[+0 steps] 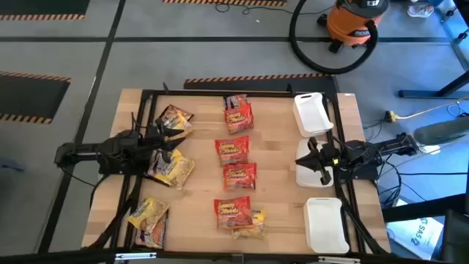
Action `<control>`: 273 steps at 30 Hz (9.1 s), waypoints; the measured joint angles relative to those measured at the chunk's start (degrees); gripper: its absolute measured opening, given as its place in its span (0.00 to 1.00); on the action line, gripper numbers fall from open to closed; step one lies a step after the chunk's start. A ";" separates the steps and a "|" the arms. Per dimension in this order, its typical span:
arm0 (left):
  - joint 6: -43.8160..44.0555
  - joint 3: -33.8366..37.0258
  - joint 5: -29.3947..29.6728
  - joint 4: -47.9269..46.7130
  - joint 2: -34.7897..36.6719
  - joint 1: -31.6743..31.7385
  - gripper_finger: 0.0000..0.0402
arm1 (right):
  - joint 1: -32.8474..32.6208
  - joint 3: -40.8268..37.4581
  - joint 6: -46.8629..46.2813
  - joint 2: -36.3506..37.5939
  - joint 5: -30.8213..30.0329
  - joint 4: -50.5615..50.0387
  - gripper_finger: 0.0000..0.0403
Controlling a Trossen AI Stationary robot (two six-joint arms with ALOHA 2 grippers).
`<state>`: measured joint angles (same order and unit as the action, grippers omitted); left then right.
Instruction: Sort Maruchan noodles
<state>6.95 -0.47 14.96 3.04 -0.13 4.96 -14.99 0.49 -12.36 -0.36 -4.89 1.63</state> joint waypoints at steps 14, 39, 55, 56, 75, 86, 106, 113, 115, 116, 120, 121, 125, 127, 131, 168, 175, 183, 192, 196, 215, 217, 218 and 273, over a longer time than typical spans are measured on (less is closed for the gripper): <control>-0.01 0.01 -0.02 -0.01 0.00 0.01 0.37 | -0.01 0.00 0.02 -0.02 -0.02 0.00 0.02; -0.01 0.02 0.00 -0.01 -0.01 0.01 0.37 | -0.01 0.00 0.00 0.00 -0.02 0.03 0.02; 7.39 0.00 -0.39 2.87 -0.01 -0.01 0.37 | 0.00 -0.09 -1.29 0.00 -2.00 2.37 0.02; 8.04 0.00 -0.39 3.49 0.01 -0.01 0.37 | 0.01 -0.09 -1.29 0.00 -2.12 2.38 0.02; 11.77 -0.02 -3.37 16.11 -5.03 -0.03 0.37 | 0.08 -0.07 1.55 -5.67 -16.74 8.72 0.02; 11.07 0.00 -2.19 22.08 -16.68 0.01 0.37 | 8.04 3.59 -1.32 -24.22 -18.08 16.90 0.02; 0.15 0.00 3.07 29.01 -22.17 2.05 0.37 | 29.03 18.35 1.99 -58.45 -10.85 24.03 0.07; -0.01 0.00 0.59 31.09 -22.81 4.25 0.37 | 28.93 25.98 5.04 -70.51 -3.66 25.84 0.34; 0.36 0.00 -0.03 31.10 -22.81 4.42 0.37 | 28.92 27.88 5.14 -73.22 -0.73 24.99 0.44; 0.43 0.00 -0.04 31.11 -22.81 4.44 0.37 | 28.91 29.04 5.16 -74.66 0.54 25.07 0.49; 0.89 0.00 -1.27 31.12 -23.15 4.44 0.37 | 28.88 31.95 5.16 -78.51 3.15 24.65 0.65; 1.71 0.00 -1.67 31.11 -23.19 4.45 0.37 | 28.88 32.60 5.16 -79.10 3.13 24.60 0.67; 3.86 0.00 -4.30 31.37 -23.63 4.40 0.37 | 28.88 34.85 4.90 -79.80 2.92 24.92 0.75; 4.93 0.00 -4.42 31.09 -24.49 4.36 0.37 | 28.88 35.68 2.80 -79.80 1.96 24.47 0.77; 4.39 0.00 -3.99 31.71 -26.63 4.37 0.37 | 28.88 39.32 -0.62 -80.80 2.71 22.14 0.77; -9.38 -8.37 -12.79 39.94 -33.78 12.97 0.37 | 33.93 68.94 5.25 -113.11 23.93 -5.00 0.76; -8.84 -8.35 -13.00 39.97 -33.78 12.97 0.37 | 34.26 68.94 4.61 -114.45 30.63 -5.13 0.76; -9.05 -8.35 -12.98 40.03 -33.78 12.97 0.37 | 34.52 68.89 3.74 -116.80 38.39 -4.62 0.76; -9.06 -8.35 -12.98 40.12 -33.78 12.97 0.37 | 34.52 68.89 5.51 -117.02 40.42 -4.48 0.60; -9.08 -8.33 -12.96 40.12 -33.78 12.97 0.37 | 34.32 68.89 7.06 -117.02 42.03 -4.44 0.45; -9.10 -8.33 -12.94 40.86 -33.78 12.97 0.37 | 34.11 68.83 10.94 -111.80 37.18 -6.44 0.19; -9.12 -8.33 -12.94 40.84 -33.78 12.97 0.37 | 34.15 68.83 11.59 -109.81 35.97 -7.72 0.19; -9.12 -8.33 -12.94 40.84 -33.78 12.97 0.37 | 34.15 68.83 12.09 -108.84 35.59 -8.34 0.19; -3.51 -29.79 -21.21 40.97 -73.86 8.97 0.43 | 34.54 47.11 26.12 -63.25 23.77 -13.78 0.18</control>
<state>3.44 -30.26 -6.25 44.01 -73.99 13.93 19.54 47.60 13.76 -63.61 18.88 -12.16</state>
